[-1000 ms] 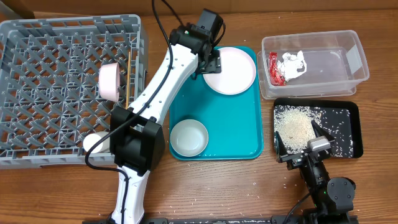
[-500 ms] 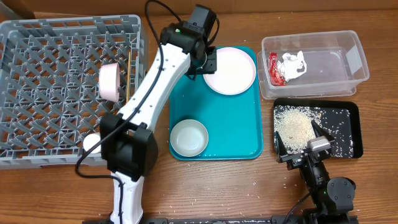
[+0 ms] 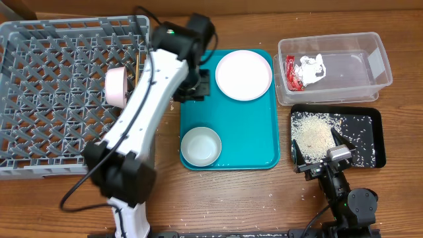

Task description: Sort waste into correct bins and load items into the dishwasher

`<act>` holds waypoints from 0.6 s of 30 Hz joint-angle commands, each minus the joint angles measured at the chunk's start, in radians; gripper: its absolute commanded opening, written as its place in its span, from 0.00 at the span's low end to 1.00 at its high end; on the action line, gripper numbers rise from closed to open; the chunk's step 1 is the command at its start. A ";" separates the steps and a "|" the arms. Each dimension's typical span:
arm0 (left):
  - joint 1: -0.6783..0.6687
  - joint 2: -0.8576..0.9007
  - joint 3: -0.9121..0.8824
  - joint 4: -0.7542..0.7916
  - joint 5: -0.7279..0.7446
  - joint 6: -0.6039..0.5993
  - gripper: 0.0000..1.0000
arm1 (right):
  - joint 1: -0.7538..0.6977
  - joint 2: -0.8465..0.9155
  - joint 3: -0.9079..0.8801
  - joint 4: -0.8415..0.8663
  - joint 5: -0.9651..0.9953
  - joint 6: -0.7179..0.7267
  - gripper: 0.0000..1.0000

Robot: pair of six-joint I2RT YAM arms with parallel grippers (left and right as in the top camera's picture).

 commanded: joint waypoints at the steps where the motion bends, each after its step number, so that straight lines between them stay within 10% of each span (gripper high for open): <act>1: 0.061 -0.159 0.005 -0.032 -0.235 -0.073 0.47 | -0.001 -0.012 -0.011 0.003 0.010 -0.003 1.00; 7: 0.216 -0.170 -0.005 -0.048 -0.303 -0.086 0.48 | -0.001 -0.012 -0.011 0.003 0.010 -0.003 1.00; 12: 0.284 -0.154 -0.112 -0.040 -0.090 0.002 0.22 | -0.001 -0.012 -0.011 0.003 0.010 -0.003 0.99; 18: 0.219 -0.193 -0.252 -0.001 0.117 0.195 0.32 | -0.001 -0.012 -0.011 0.003 0.010 -0.003 1.00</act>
